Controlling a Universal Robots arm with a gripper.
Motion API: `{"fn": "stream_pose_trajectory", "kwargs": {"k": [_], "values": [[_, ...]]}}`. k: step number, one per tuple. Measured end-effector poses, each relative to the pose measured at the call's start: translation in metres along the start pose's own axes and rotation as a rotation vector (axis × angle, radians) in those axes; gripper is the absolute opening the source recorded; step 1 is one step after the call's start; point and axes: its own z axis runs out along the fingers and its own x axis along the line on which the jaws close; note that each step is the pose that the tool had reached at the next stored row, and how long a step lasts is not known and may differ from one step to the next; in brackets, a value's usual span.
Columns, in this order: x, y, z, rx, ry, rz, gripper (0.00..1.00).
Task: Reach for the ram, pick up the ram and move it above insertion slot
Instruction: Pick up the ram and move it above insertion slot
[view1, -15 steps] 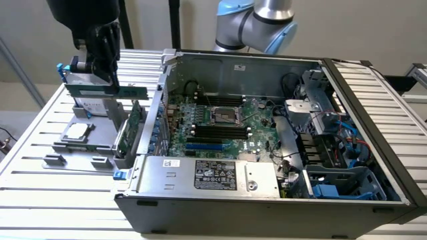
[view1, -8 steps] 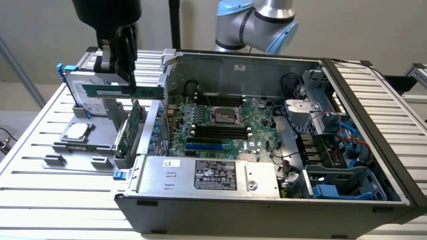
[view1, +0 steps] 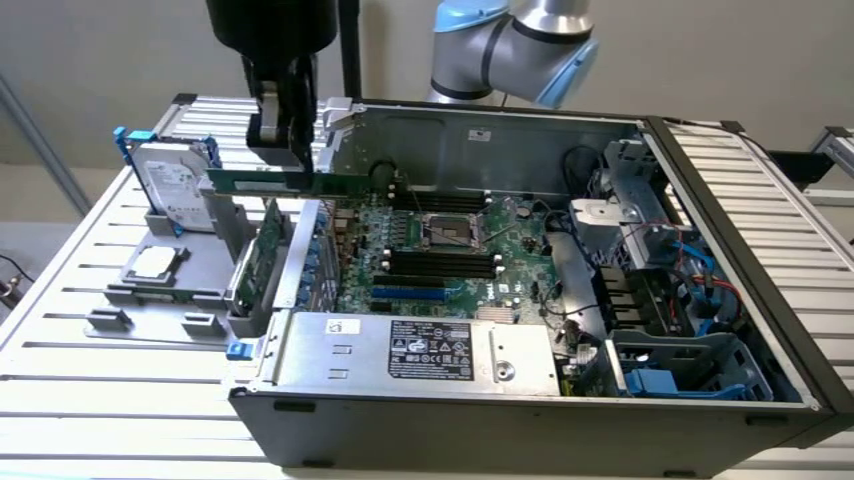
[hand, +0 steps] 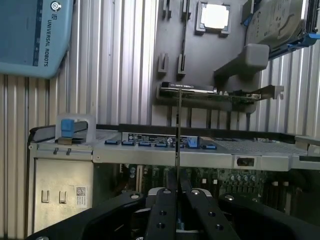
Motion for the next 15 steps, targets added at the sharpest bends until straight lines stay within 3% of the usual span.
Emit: {"fn": "stream_pose_trajectory", "kwargs": {"k": [15], "values": [[-0.004,-0.0679,-0.0023,0.0000,-0.0006,0.000,0.13]]}}
